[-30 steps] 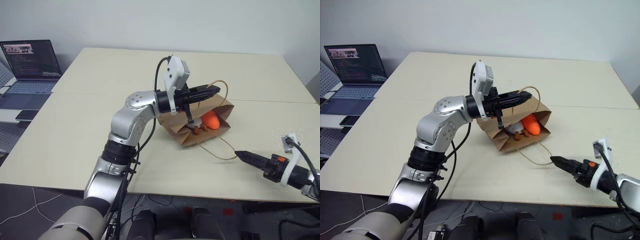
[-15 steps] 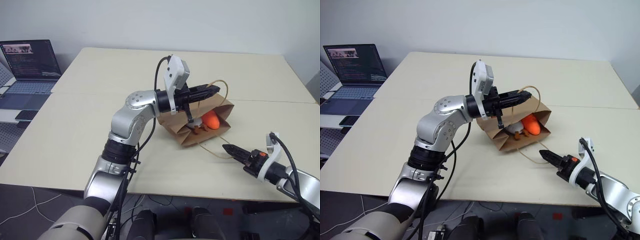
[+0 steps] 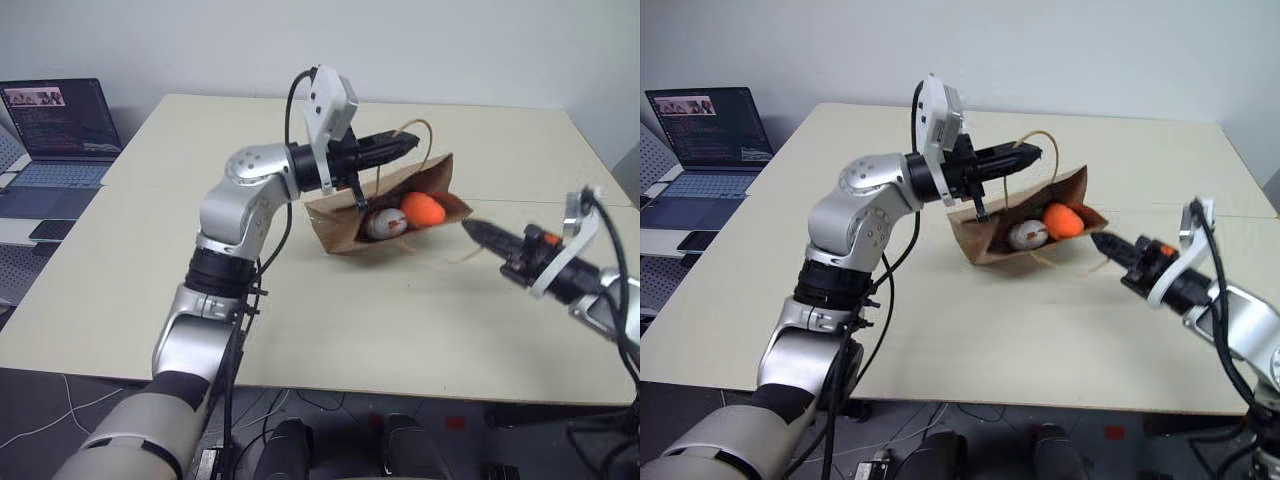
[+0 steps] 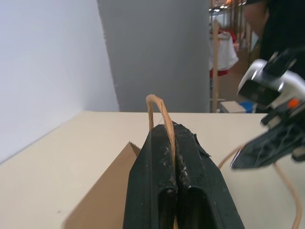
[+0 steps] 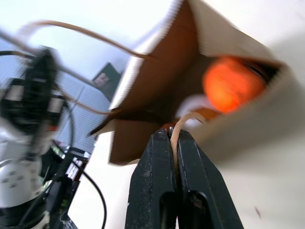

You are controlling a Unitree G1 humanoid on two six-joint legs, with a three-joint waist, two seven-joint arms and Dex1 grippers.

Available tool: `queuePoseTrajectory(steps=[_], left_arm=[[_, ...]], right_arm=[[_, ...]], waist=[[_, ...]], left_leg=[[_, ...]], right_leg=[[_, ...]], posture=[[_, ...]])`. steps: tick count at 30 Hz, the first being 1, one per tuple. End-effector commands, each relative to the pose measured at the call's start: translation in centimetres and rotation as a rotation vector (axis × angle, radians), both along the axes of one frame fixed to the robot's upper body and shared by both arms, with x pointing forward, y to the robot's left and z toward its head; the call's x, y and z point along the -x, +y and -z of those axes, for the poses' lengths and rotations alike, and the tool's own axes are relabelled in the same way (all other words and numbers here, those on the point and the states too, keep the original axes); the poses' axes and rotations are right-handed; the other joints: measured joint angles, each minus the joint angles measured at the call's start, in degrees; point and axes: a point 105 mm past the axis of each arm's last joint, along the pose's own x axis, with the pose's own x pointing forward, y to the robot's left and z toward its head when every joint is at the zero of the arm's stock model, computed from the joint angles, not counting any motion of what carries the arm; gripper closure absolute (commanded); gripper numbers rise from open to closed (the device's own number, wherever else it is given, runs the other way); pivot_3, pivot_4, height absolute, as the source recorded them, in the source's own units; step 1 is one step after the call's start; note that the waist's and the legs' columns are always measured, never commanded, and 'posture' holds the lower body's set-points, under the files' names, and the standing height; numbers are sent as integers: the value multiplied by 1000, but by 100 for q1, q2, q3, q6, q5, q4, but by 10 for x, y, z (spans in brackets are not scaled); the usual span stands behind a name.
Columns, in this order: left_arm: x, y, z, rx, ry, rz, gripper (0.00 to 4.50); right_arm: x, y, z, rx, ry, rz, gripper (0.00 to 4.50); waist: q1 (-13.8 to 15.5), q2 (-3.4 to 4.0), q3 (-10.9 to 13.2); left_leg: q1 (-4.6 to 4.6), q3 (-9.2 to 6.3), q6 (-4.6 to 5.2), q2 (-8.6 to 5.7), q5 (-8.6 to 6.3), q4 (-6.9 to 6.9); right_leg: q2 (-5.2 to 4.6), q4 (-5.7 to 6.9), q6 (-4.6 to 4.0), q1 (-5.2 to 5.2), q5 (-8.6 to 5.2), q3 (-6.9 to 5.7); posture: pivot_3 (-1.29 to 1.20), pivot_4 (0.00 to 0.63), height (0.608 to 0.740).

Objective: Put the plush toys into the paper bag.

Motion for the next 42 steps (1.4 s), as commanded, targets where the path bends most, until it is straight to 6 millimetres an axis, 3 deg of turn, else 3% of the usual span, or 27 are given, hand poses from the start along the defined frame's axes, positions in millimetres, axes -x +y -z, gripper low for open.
queuePoseTrajectory(steps=[1,4,8,21,29,34,42], left_arm=[[-5,9,-23,-18,-70,-12,4500],[-11,14,-31,-25,-64,-27,4500],[-19,13,-39,-23,-38,-33,4500],[-35,-7,-15,-22,144,-10,4500],[-43,-11,-12,-6,191,-19,4500],[-40,-10,-14,-10,173,7,3092],[-39,10,-19,15,161,-13,655]], right_arm=[[-1,6,-44,-36,-150,-34,4478],[-5,10,-65,-48,-202,-44,4478],[-11,14,-78,-37,-215,-52,4478],[-35,19,-55,-74,-38,47,4478],[-42,13,-59,-91,-18,103,4478],[-44,6,-60,-42,-31,138,2972],[-30,10,-69,133,-157,44,25]], waist=[[-10,0,2],[-5,-1,2],[-1,-1,2],[0,-1,2],[-10,-1,2],[-8,-1,3],[-13,-1,3]], left_leg=[[-3,3,0,0,0,0],[-4,1,0,1,0,-1],[-6,-2,0,3,0,-1],[-13,-7,1,5,0,-2],[-13,-3,1,2,0,-2],[-14,-5,1,2,-1,-5],[-13,-3,2,3,-1,-5]], right_leg=[[0,1,0,-5,0,2],[0,0,0,-6,0,0],[-2,0,0,-6,0,0],[-18,6,-1,-10,0,2],[-17,5,-1,-12,0,0],[-17,5,-1,-12,0,0],[-17,2,-1,-13,0,-1]], posture=[[0,150,740],[0,150,740],[0,150,740],[0,150,740],[0,150,740],[0,150,740],[0,150,740]])
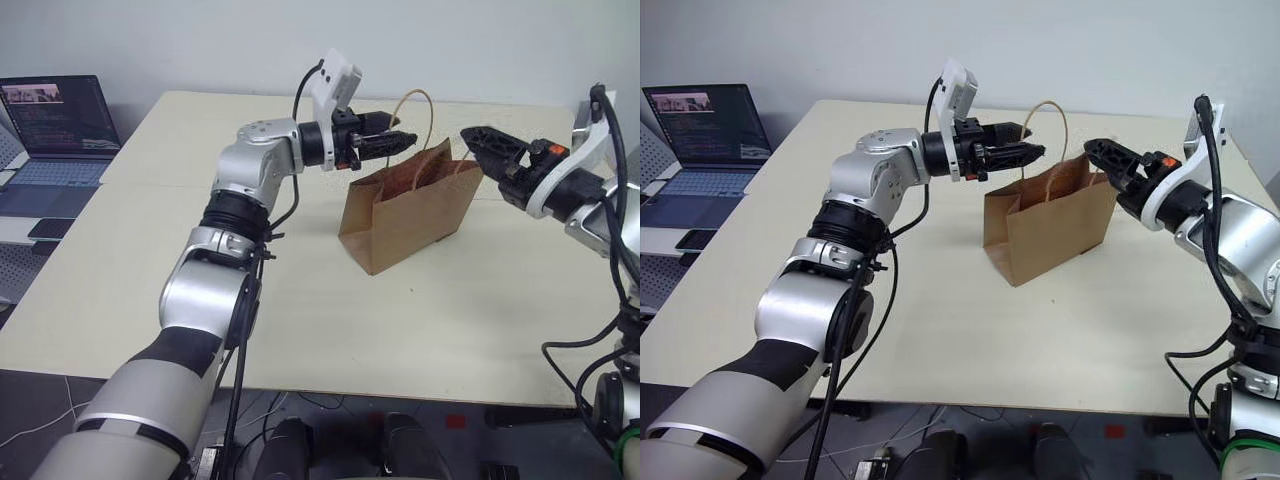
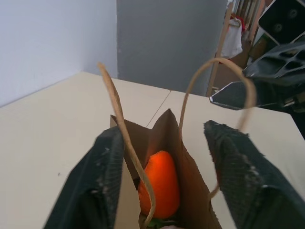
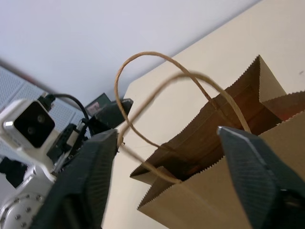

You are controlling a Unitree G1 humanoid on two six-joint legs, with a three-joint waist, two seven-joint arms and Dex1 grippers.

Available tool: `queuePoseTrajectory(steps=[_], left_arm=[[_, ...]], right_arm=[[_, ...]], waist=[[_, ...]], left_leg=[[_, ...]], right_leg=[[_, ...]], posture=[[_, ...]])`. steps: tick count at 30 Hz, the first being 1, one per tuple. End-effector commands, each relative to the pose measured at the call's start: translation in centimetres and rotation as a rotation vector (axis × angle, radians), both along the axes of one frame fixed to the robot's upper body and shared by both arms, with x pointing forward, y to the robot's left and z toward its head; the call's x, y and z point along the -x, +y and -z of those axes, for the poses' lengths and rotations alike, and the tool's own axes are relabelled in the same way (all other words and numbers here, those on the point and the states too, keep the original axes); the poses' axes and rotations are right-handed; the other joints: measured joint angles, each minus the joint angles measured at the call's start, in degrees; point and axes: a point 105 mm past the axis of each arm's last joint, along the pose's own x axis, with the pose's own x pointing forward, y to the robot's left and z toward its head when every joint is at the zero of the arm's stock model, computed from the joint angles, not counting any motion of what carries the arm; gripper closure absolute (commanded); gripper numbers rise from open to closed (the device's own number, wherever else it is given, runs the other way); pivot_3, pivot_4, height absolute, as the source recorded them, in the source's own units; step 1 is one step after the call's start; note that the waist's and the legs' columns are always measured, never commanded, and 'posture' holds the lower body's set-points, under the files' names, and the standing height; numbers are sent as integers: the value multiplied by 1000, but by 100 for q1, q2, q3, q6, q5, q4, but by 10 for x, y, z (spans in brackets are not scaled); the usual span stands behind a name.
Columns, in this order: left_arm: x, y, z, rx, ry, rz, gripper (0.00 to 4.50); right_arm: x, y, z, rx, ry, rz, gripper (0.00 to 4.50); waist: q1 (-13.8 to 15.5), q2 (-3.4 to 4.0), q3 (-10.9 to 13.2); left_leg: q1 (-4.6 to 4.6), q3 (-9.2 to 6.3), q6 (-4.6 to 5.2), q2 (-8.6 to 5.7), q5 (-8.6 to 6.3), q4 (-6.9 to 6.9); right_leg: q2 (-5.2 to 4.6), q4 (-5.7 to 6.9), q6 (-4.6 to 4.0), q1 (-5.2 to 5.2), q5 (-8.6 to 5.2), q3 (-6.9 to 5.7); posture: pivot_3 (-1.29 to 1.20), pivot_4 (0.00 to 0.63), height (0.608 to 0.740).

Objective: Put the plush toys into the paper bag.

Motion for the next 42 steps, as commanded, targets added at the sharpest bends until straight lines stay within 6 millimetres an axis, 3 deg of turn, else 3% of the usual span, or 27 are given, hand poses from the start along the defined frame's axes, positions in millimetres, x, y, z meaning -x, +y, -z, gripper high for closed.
queuePoseTrajectory(steps=[1,2,8,12,17,24,35,42], left_arm=[[8,12,-21,53,-60,13,361],[9,15,-21,57,-60,13,48],[11,38,-14,71,-49,-44,17],[20,50,-2,67,-40,-52,17],[33,60,32,43,-17,-86,17],[36,48,69,123,32,-162,17],[42,26,82,124,57,-104,17],[38,23,90,87,53,-122,17]], right_arm=[[13,7,-12,144,-113,-74,0],[15,6,-10,208,-131,-83,0],[21,-2,-3,521,-248,-106,0],[30,-3,-3,605,-319,-174,0],[45,-7,3,692,-370,-266,0],[61,-9,9,727,-372,-345,0],[68,-8,17,740,-361,-375,0],[69,-7,18,742,-359,-377,0]], waist=[[0,0,0],[0,0,0],[4,0,0],[3,0,0],[17,0,0],[54,-2,0],[37,-2,0],[40,-2,0]], left_leg=[[0,0,0,0,0,0],[0,-1,0,1,0,0],[0,-4,0,2,0,1],[2,-1,0,4,0,1],[2,-6,-1,11,0,3],[4,-4,-2,8,1,16],[12,3,-2,5,1,16],[11,3,-2,4,1,17]], right_leg=[[0,1,0,0,0,0],[0,0,0,0,0,-1],[0,-1,0,0,0,-2],[-1,-2,0,0,0,-2],[-6,0,0,2,0,-1],[-17,-3,0,9,0,1],[-13,1,0,13,0,1],[-14,1,0,13,0,2]], posture=[[0,150,740],[0,150,740],[0,150,740],[0,150,740],[0,150,740],[0,150,740],[0,150,740],[0,150,740]])
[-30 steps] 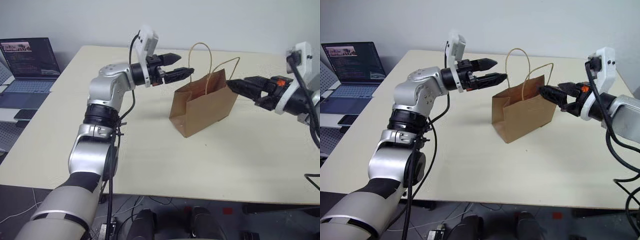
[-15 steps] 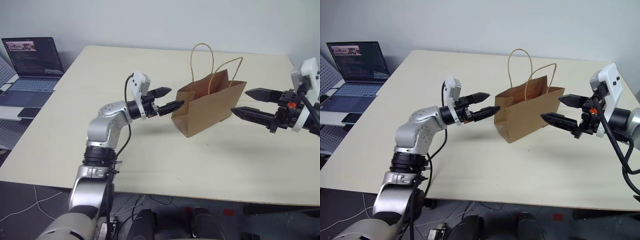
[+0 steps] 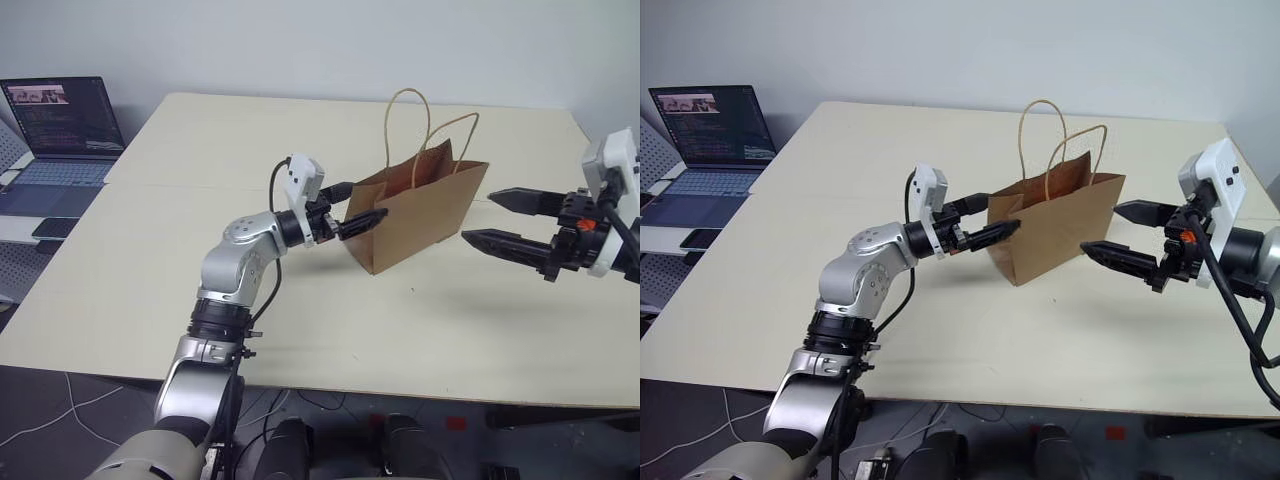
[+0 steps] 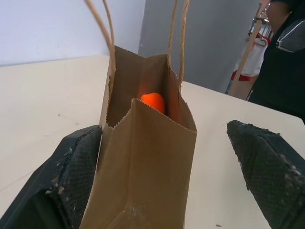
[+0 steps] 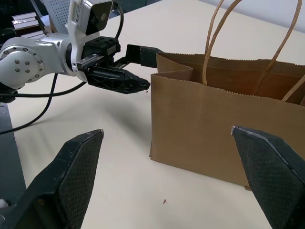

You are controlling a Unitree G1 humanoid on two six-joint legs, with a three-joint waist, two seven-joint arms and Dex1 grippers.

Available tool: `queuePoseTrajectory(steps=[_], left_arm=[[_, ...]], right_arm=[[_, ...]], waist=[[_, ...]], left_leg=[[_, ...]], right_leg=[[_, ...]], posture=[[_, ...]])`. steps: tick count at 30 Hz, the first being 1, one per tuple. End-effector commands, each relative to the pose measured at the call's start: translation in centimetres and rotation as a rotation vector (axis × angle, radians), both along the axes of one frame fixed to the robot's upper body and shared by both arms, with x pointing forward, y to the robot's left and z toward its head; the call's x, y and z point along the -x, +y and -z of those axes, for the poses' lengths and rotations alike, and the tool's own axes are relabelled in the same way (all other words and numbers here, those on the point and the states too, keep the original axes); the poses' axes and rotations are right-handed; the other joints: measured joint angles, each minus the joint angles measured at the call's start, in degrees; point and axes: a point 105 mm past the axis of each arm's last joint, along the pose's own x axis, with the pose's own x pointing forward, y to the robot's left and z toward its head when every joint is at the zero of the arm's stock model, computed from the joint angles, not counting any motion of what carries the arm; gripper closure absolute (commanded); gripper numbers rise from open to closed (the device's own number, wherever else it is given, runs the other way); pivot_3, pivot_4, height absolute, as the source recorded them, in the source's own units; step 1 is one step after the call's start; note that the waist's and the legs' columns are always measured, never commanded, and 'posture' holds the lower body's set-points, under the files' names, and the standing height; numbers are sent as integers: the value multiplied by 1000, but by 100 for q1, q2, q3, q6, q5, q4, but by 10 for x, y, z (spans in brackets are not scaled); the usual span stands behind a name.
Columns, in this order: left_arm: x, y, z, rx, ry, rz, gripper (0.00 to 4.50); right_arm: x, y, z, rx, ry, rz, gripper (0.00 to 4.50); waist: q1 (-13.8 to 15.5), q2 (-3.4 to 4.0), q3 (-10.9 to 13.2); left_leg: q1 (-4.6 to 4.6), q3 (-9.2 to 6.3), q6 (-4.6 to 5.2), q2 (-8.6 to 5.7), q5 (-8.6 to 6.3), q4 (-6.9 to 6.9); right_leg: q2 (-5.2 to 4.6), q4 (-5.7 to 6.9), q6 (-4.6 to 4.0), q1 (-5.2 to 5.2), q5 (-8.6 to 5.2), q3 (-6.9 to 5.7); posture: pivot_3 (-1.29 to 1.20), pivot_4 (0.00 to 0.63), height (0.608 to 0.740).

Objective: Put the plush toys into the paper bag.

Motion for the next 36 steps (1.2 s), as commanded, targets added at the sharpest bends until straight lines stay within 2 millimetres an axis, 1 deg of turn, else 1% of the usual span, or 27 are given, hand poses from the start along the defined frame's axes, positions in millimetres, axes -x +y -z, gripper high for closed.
queuePoseTrajectory(steps=[1,9,14,17,23,27,30,32,36], left_arm=[[-1,-3,-3,-14,-39,-6,17],[-10,-8,-1,-13,-52,-64,17],[-9,-14,0,1,-51,-70,17],[-10,-15,0,7,-54,-80,629],[-13,-14,-3,18,-76,-105,2406],[-10,-15,0,11,-70,-88,3660],[-7,-16,0,16,-72,-62,4485],[-4,-16,-1,37,-67,-38,4485],[-8,-10,1,26,-64,-41,4485]], right_arm=[[5,1,-12,5,-58,-10,0],[8,1,-11,42,-84,-8,0],[14,-3,-16,56,-138,-10,0],[17,-3,-16,59,-147,-24,0],[19,1,-17,56,-155,-40,0],[18,2,-15,51,-153,-40,0],[16,3,-15,51,-155,-35,0],[14,2,-15,53,-158,-19,0],[13,0,-12,55,-155,-3,0]], waist=[[1,0,0],[12,0,0],[15,0,0],[11,-1,0],[11,-1,0],[11,-1,0],[10,-1,0],[10,-1,0],[10,-1,0]], left_leg=[[0,0,0,0,0,0],[-1,-1,0,0,0,0],[0,0,0,-2,0,-1],[2,0,0,-2,0,0],[2,0,0,-3,0,0],[2,0,0,-3,0,0],[2,0,0,-3,0,0],[2,0,0,-3,0,0],[2,0,0,-3,0,0]], right_leg=[[0,0,0,0,0,0],[0,-1,0,0,0,-1],[0,-1,0,0,0,-1],[1,0,0,1,0,-1],[1,1,0,2,0,-1],[1,0,0,2,0,-1],[1,1,0,2,0,-1],[1,0,0,2,0,-1],[1,0,0,2,0,-2]], posture=[[0,150,740],[0,150,740],[0,150,740],[0,150,740],[0,150,740],[0,150,740],[0,150,740],[0,150,740],[0,150,740]])
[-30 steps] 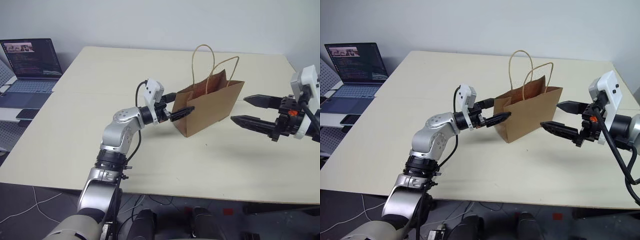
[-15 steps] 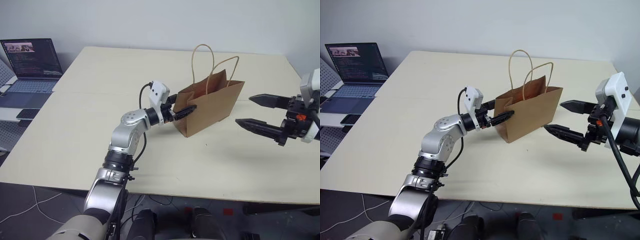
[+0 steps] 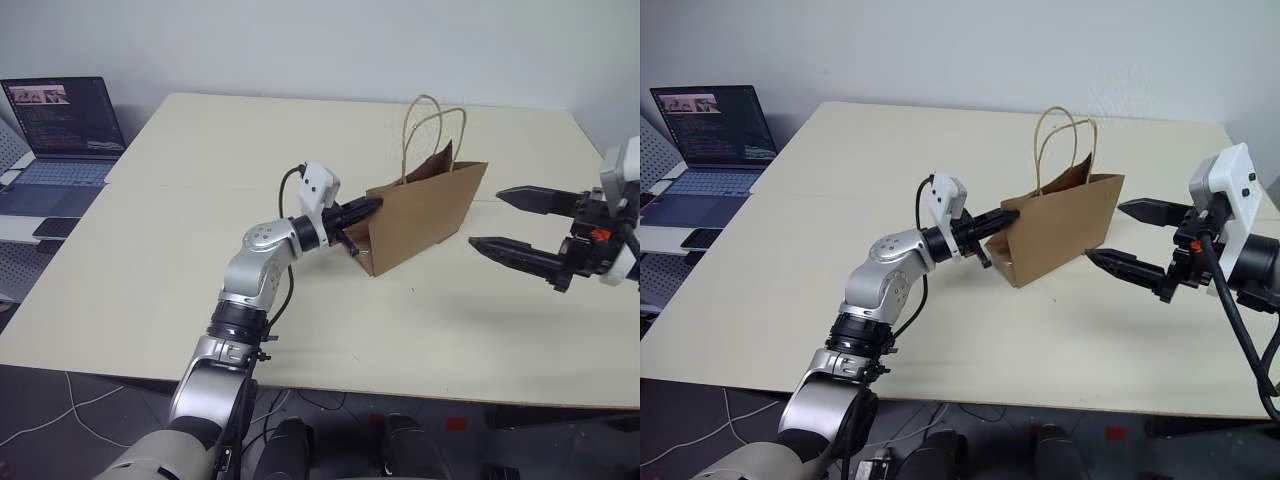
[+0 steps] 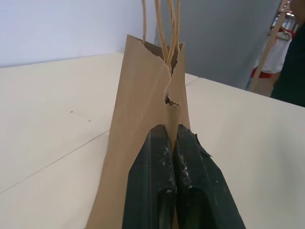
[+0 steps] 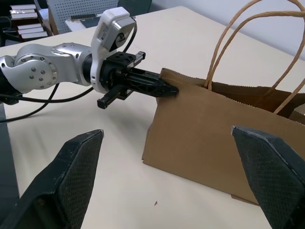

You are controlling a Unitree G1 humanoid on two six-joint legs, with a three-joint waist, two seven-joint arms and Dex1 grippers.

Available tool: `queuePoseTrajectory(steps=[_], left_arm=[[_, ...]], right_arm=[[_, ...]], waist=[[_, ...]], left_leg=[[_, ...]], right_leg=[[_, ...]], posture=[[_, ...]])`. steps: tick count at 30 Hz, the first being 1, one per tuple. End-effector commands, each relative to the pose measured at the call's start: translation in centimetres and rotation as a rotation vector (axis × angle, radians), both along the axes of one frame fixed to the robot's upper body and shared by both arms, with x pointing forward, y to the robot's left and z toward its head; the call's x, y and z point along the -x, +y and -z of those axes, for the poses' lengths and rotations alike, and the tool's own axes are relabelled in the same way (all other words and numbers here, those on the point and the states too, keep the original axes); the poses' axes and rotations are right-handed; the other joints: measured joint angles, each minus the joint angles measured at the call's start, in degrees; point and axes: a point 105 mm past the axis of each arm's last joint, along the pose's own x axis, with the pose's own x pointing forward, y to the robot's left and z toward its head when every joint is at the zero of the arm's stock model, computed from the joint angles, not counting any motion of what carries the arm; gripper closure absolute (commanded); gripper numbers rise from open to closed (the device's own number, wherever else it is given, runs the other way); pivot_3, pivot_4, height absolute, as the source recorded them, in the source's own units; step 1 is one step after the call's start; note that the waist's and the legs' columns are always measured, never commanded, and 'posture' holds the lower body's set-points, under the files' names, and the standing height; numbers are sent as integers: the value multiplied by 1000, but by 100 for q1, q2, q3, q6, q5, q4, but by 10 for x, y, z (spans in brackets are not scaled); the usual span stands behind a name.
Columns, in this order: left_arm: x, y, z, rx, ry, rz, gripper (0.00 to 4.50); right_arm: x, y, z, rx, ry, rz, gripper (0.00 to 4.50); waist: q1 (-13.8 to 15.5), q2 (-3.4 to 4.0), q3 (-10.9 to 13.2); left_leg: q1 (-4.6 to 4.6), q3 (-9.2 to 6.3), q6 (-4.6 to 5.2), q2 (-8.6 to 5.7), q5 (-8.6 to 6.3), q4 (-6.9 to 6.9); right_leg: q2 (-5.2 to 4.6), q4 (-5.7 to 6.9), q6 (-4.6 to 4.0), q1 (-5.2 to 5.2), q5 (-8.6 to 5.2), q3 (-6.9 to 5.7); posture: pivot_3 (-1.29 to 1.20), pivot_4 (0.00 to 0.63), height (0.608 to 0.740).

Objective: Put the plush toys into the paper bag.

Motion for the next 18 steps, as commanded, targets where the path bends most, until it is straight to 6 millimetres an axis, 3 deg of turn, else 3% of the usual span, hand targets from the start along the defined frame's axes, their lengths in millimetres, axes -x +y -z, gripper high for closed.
queuePoseTrajectory(steps=[1,12,18], left_arm=[[-1,6,-12,23,-43,10,4485],[-1,18,-22,0,-45,120,4485],[3,22,-28,6,-17,216,4485]], right_arm=[[1,1,-6,7,-52,5,0],[1,0,-13,1,-144,-3,0],[16,2,-15,-21,-124,-82,0]], waist=[[-1,0,0],[-4,0,0],[-8,0,0]], left_leg=[[0,0,0,0,0,0],[0,0,0,-2,0,0],[0,-1,0,-2,0,0]], right_leg=[[0,0,0,0,0,0],[1,0,0,0,0,-1],[2,1,0,0,0,-3]], posture=[[0,150,740],[0,150,740],[0,150,740]])
